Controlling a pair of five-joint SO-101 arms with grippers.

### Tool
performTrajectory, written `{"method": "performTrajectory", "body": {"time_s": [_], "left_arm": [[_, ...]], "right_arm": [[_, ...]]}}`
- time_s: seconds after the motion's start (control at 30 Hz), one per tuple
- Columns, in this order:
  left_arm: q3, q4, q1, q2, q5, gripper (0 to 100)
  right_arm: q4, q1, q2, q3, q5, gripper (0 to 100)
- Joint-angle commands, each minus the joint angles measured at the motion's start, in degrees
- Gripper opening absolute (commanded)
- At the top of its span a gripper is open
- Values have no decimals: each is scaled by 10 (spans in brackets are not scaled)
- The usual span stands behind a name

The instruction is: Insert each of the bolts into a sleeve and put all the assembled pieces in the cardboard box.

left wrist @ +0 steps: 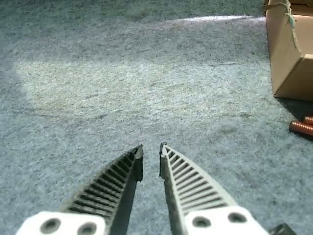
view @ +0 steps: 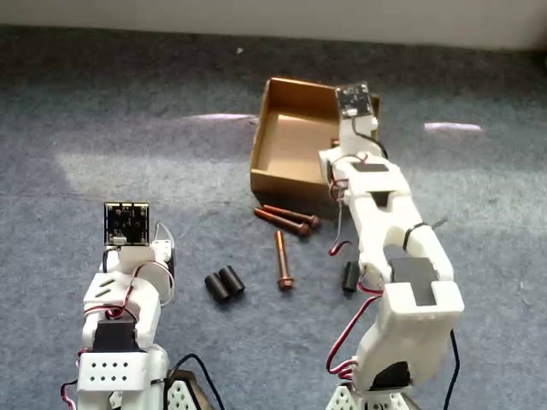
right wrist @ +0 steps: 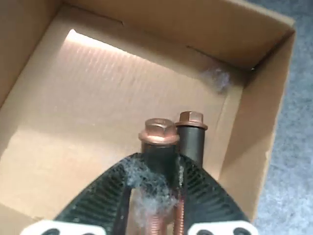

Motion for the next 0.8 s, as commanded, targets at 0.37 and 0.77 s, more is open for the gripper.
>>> {"method": "performTrajectory", "body": {"time_s": [0.37,0.77], "left_arm": [[16,-13,-7,-7,-8,88],[16,-13,-7,-7,-8,88]], "right_arm": [[153,7,-22,-121,6,113],[310,6,-286,-15,6,31]]}}
